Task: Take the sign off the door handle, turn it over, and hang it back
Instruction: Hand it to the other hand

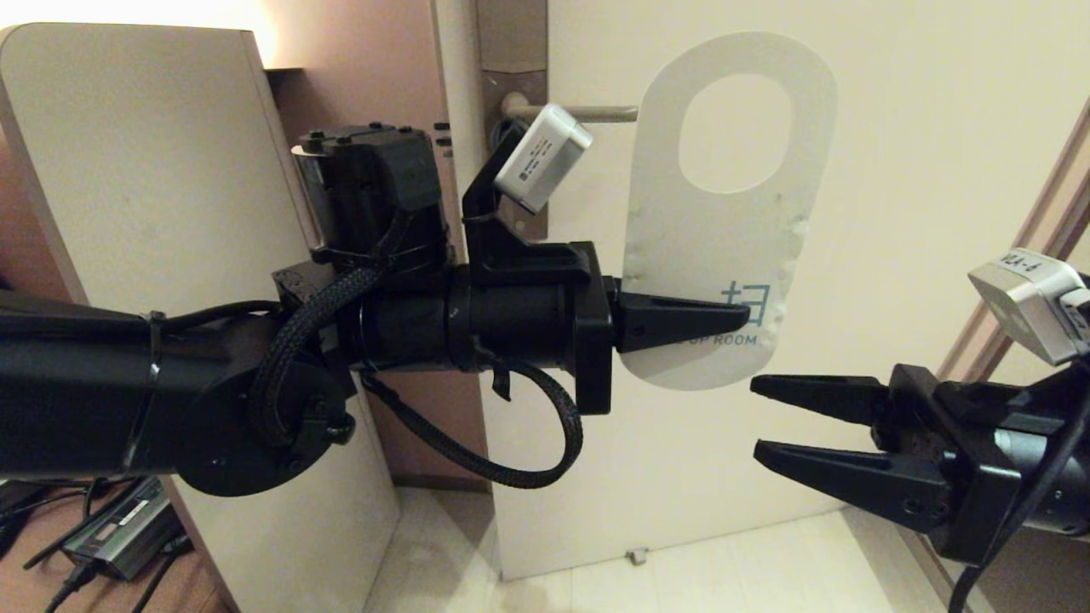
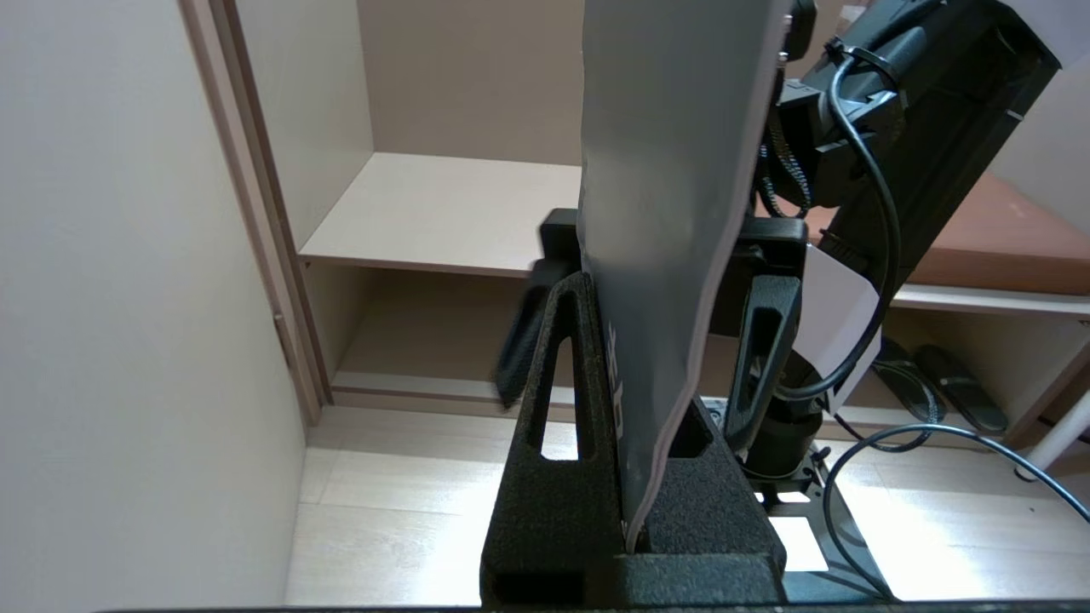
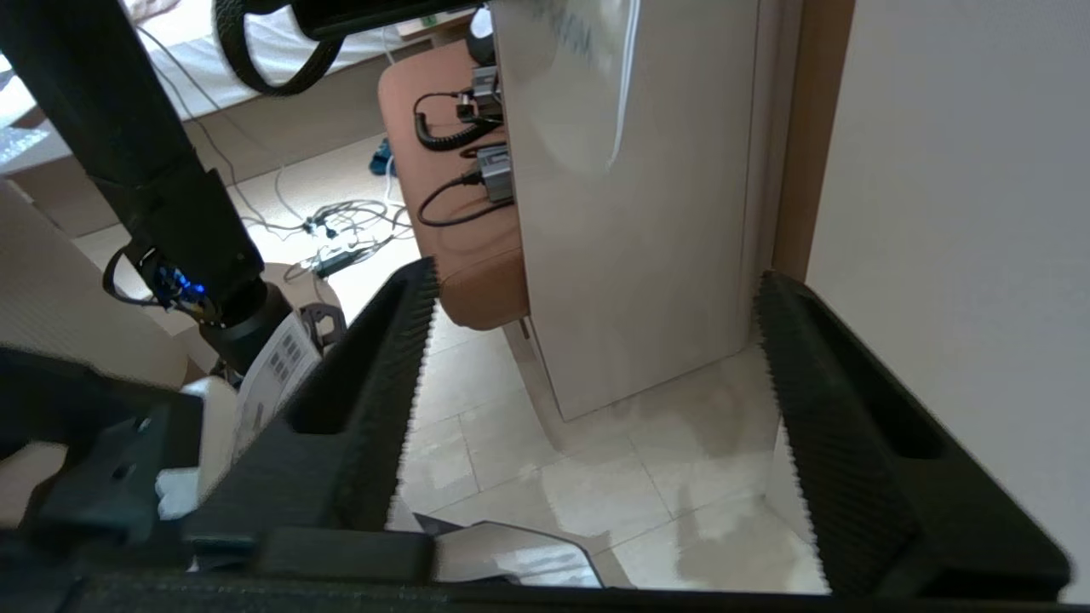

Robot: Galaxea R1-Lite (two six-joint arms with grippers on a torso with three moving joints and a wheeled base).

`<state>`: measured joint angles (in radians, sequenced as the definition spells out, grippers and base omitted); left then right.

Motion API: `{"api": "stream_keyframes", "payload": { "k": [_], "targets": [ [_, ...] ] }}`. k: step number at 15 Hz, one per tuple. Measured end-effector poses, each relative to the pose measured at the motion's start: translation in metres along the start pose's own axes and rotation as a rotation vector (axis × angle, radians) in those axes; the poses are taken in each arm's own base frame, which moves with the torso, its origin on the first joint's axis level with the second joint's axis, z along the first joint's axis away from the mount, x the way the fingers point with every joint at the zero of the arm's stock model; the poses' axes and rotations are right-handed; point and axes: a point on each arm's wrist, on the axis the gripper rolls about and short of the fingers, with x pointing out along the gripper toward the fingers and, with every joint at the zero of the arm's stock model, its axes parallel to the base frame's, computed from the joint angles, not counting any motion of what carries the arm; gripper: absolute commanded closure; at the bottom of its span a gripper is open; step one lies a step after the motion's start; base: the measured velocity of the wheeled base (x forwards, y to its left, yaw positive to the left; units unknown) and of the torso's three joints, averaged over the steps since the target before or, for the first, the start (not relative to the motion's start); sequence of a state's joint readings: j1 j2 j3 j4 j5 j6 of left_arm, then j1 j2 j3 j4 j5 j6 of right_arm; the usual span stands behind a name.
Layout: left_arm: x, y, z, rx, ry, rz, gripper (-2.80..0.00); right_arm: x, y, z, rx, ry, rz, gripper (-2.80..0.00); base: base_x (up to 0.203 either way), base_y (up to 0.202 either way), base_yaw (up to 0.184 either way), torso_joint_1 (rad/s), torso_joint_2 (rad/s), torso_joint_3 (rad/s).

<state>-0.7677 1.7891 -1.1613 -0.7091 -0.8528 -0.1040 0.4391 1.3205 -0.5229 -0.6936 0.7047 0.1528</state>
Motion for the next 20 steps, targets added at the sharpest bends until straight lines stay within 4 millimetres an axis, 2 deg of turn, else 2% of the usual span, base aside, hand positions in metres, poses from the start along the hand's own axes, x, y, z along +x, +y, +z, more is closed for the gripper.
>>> {"api": "stream_keyframes", "payload": {
  "k": [9,20],
  "targets": [
    [0.001,-0.002,0.001,0.002,-0.001,-0.005,0.0,0.031,-0.009,0.015,-0.014,0.0,0.048,-2.8,0.0,0.0,0.0,0.0,0.0,0.0],
    [0.003,-0.003,0.0,0.006,-0.002,-0.012,0.0,0.05,-0.001,0.023,-0.036,-0.005,0.123,-2.8,0.0,0.0,0.0,0.0,0.0,0.0]
  ]
}}
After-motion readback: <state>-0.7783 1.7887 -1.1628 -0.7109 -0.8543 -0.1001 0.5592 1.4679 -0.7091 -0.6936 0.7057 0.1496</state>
